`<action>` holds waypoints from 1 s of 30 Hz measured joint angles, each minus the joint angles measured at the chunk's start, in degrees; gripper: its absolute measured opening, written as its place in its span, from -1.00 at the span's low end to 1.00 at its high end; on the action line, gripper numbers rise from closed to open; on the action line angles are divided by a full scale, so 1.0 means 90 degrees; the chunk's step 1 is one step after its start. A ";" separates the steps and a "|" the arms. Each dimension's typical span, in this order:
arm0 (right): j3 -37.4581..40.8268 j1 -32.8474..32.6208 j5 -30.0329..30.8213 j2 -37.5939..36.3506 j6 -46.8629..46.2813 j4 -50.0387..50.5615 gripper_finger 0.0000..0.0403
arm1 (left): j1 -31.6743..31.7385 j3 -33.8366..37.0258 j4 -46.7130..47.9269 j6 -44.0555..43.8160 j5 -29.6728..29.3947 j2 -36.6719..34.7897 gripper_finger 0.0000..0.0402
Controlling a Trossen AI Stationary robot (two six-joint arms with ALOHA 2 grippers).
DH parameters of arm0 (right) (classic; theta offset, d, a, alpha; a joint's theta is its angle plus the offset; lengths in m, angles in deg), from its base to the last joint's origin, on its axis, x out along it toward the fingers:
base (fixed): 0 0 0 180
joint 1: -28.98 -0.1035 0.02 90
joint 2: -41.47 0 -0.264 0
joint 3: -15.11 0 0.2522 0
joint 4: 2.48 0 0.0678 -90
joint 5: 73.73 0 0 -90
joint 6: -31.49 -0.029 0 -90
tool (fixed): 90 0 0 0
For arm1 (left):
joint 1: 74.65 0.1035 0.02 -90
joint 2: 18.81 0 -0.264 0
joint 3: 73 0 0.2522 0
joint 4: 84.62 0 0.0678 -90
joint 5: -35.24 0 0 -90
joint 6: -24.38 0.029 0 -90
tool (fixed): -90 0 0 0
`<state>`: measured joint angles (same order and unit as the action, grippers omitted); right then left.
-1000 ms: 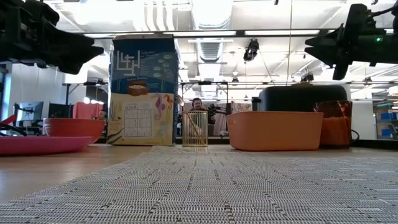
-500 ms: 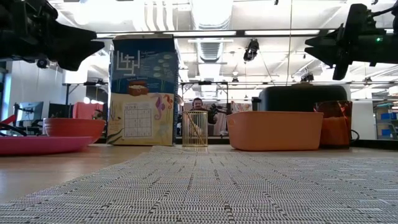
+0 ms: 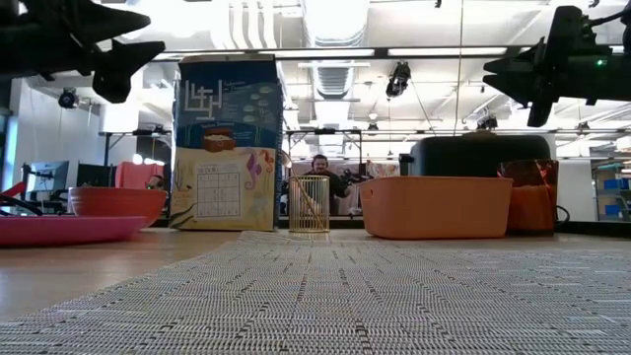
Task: Arrange a breakfast setting
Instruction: Put the pink plate on the gray table mat
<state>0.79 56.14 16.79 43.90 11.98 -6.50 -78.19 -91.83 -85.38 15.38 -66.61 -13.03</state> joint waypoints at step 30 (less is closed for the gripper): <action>0.0000 0.0000 0.0001 -0.0002 0.0000 0.0000 -0.45 | -0.0001 -0.3326 0.6293 -0.4628 -0.0785 0.5238 0.00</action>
<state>0.79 56.14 16.80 43.88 11.98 -6.50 -78.19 -121.77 -28.73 -26.27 -73.67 34.11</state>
